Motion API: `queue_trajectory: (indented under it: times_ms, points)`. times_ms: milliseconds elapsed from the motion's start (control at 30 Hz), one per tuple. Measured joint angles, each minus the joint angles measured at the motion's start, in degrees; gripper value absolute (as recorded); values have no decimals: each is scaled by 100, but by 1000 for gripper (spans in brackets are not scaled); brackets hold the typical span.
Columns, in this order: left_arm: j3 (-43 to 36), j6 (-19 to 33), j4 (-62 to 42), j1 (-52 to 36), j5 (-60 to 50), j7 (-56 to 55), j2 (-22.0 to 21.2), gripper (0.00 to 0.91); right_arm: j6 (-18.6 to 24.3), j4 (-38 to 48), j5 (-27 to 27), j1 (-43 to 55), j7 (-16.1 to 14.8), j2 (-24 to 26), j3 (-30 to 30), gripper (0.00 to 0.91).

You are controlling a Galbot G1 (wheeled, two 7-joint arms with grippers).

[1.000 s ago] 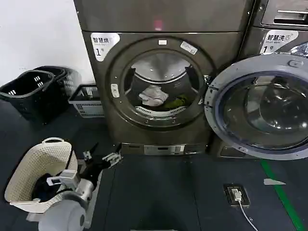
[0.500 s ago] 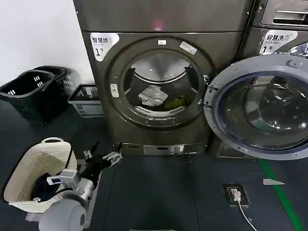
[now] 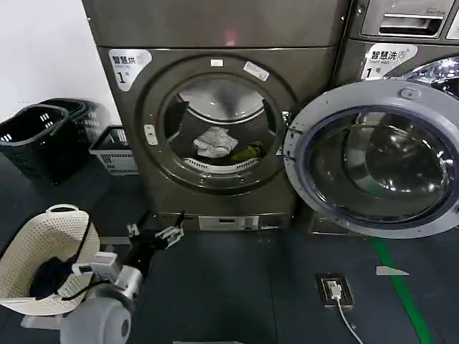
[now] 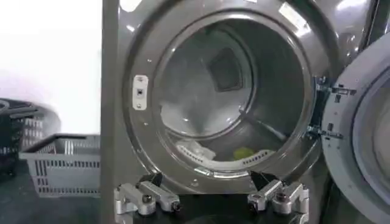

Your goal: Grasp the clothes from the dryer.

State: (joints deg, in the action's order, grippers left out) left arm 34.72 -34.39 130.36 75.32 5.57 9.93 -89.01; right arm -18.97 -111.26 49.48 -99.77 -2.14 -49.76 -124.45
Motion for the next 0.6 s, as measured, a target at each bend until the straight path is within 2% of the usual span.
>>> queue_trajectory:
  times_ms: [600]
  points:
    - [33,-23,30,-31,122,20,81,907,8,-58,8,-22,-43,-61,-73,907]
